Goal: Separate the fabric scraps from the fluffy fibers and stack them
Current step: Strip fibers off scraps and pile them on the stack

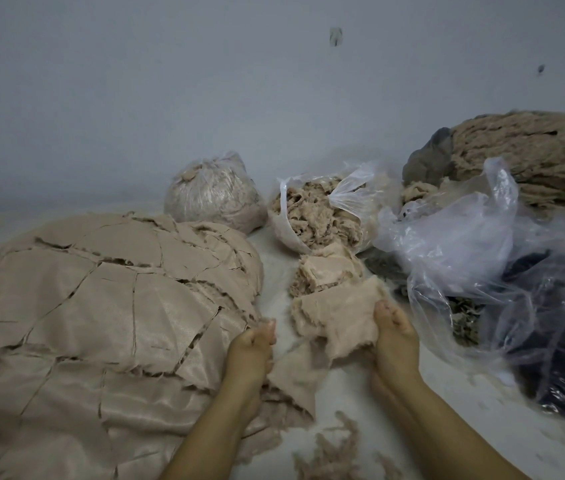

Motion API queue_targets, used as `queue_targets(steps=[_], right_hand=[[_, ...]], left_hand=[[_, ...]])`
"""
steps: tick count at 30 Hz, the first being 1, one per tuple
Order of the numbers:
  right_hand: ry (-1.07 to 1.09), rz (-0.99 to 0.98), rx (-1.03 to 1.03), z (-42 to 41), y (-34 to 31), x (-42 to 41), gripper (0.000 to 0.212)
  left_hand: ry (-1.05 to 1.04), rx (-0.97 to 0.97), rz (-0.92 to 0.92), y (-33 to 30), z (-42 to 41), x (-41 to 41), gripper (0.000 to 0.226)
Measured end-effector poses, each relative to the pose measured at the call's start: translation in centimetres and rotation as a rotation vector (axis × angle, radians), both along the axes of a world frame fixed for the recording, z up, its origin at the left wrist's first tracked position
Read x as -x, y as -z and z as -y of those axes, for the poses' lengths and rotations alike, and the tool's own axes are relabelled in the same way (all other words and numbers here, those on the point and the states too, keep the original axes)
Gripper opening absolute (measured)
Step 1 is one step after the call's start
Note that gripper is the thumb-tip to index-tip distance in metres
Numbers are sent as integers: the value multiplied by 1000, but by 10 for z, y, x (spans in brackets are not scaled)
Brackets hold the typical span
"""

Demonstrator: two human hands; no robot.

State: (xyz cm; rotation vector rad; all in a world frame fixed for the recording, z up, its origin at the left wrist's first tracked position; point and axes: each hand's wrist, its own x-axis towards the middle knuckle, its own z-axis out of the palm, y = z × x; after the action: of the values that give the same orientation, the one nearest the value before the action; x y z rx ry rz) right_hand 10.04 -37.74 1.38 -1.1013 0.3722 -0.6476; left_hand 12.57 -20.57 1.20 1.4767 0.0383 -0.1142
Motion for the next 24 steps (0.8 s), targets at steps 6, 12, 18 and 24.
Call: queue_targets(steps=[6,12,18,24], right_hand=[[-135,28,103,-8,0,1,21],[-95,123,177,-21,-9,1,24],[38,62,100,-10,-3,-5,16],[102,-97,192,31,-4,-48,6]], left_hand=[[194,-117,183,-6,9,14,48],[95,21,171,-19,35,14,49],[-53,12,208,-13,50,-6,32],[0,-500,489,-16,57,-51,37]])
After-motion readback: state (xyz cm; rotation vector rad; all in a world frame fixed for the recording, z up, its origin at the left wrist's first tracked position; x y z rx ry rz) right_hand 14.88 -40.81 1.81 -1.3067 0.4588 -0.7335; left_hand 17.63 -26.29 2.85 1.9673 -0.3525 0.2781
